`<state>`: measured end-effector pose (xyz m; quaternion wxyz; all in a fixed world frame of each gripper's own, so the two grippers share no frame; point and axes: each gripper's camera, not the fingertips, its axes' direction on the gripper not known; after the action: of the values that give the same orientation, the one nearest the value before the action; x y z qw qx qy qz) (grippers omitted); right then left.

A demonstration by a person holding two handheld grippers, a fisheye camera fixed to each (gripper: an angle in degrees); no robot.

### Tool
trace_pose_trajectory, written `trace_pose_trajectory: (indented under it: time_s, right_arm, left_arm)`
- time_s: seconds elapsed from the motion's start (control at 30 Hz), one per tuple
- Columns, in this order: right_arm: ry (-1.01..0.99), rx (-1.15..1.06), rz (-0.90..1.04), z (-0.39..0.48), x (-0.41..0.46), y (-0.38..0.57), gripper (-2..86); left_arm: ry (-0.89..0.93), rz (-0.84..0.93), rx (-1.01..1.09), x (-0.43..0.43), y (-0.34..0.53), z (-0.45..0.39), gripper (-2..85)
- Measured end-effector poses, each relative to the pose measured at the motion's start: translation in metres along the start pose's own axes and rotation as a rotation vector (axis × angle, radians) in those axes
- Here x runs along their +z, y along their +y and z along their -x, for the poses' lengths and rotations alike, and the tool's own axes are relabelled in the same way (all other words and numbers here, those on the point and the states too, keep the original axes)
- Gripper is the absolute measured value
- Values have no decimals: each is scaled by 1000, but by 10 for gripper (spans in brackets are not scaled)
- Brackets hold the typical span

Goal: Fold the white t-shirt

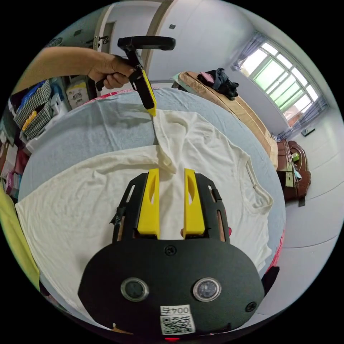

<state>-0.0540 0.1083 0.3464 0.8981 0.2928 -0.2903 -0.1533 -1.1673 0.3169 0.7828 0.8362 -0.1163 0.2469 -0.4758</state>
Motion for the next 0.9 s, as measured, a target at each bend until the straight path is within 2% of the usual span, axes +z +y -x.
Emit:
trace_pose_trajectory:
  time_s: [0.2, 0.3, 0.43, 0.57, 0.67, 0.9]
  right_arm:
    - [18, 54, 2, -12, 12, -13, 20]
    - [-38, 210, -37, -29, 5, -7, 12]
    - [-218, 489, -113, -63, -1, 16, 6]
    - [-403, 743, -173, -94, 9, 45, 6]
    - [-458, 878, -193, -109, 19, 66, 9]
    - [-566, 1039, -168, -133, 45, 97, 35]
  left_arm:
    - [119, -18, -43, -17, -11, 14, 14]
    - [248, -109, -69, -49, -21, 16, 10]
    - [337, -162, -53, -84, -49, 1, 8]
    - [333, -75, 28, -80, -99, -42, 8]
    - [302, 15, 59, -49, -128, -70, 10]
    - [248, 167, 46, 31, -156, -112, 31]
